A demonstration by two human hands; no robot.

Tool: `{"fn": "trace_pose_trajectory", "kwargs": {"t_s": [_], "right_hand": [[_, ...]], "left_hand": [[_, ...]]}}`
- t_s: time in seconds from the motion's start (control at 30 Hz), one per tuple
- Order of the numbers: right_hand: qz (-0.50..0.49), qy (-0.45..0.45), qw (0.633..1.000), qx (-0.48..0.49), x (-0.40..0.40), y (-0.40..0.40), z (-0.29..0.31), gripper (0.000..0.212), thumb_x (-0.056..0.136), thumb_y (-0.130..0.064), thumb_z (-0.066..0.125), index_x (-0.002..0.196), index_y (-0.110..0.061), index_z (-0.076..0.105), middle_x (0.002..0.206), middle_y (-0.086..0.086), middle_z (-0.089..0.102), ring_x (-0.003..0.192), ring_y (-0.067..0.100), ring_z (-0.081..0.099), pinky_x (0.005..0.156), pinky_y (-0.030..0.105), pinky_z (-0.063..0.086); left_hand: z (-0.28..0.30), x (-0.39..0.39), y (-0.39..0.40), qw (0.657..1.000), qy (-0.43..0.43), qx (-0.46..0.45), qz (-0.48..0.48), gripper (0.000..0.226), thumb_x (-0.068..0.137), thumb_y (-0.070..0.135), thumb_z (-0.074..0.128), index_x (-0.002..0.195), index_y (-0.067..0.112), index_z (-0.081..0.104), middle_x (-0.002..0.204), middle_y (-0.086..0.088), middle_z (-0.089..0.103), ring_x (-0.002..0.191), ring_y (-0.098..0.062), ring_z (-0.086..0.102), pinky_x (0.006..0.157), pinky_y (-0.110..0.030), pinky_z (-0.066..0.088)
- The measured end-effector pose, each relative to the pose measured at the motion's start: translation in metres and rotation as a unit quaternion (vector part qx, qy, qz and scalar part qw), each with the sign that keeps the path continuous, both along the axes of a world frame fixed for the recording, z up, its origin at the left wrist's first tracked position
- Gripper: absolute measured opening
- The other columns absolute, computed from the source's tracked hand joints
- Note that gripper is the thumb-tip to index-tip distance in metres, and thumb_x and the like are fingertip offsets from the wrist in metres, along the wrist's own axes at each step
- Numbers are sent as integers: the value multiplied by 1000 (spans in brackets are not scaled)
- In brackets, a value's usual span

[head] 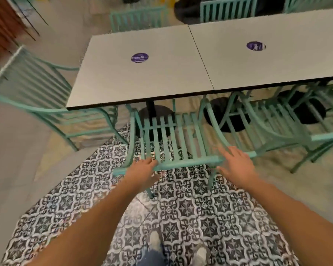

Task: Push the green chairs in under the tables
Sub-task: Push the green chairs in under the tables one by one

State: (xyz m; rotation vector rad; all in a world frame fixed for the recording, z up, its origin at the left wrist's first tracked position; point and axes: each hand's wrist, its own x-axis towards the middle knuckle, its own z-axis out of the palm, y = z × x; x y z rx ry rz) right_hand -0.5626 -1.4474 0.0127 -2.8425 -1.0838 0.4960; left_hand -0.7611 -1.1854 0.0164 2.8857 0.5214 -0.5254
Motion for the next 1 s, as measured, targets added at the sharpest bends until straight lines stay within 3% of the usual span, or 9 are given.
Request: {"fn": "trace_pose_trajectory", "kwargs": {"t_s": [0.07,0.17,0.3,0.4,0.5,0.67,0.83,1.0], "right_hand": [[-7,8,999,-35,19,-6,-10,72,89,-62,45,150,-40,15,159,3,15,146,25,13,115,57,17],[15,1,996,-92,32,-2,-20,67,89,-70,31,147,-38,26,158,-2,19,147,21,11,112,65,2],[54,-7,991,-126,40,6,-23,72,81,-77,14,136,-38,40,134,-16,51,131,14,40,110,68,3],[70,-7,990,-124,37,7,-20,84,69,-78,1,125,-36,45,123,-18,55,124,14,47,111,67,7],[69,-1,988,-137,31,15,-14,86,67,-77,0,129,-36,44,126,-18,54,127,15,45,112,67,7],[75,11,991,-110,15,40,-18,79,67,-80,0,117,-41,48,112,-21,58,120,11,50,113,64,9],[79,15,991,-109,-5,71,-18,49,84,-72,26,116,-42,49,112,-21,59,119,10,51,113,62,5],[82,22,993,-84,-10,90,-30,73,68,-80,7,115,-46,50,107,-26,56,115,6,51,114,61,13]], "left_hand": [[-9,2,6,1000,-1,-8,16,47,96,47,45,139,29,43,134,5,52,118,-18,54,105,-43,43],[-14,3,18,999,10,-18,31,32,96,49,44,118,28,54,114,7,60,101,-15,60,92,-41,51],[-24,-1,26,999,6,-16,32,35,96,56,40,111,27,53,110,7,60,103,-17,59,95,-43,47],[-30,-4,27,999,-9,-19,33,36,96,55,39,112,27,54,110,6,60,103,-18,58,99,-46,41],[-31,-11,32,999,-19,-26,40,34,96,55,40,112,28,55,109,8,60,103,-15,58,102,-47,38],[-26,-29,59,997,-30,-39,55,31,95,54,44,110,30,56,106,11,59,97,-12,59,96,-39,46],[-25,-51,86,997,-28,-30,58,29,95,55,43,107,31,54,101,14,55,89,-6,52,97,-35,43],[-21,-63,106,998,-26,-30,58,27,95,55,42,104,32,52,90,17,47,83,-5,48,94,-32,42]]}}
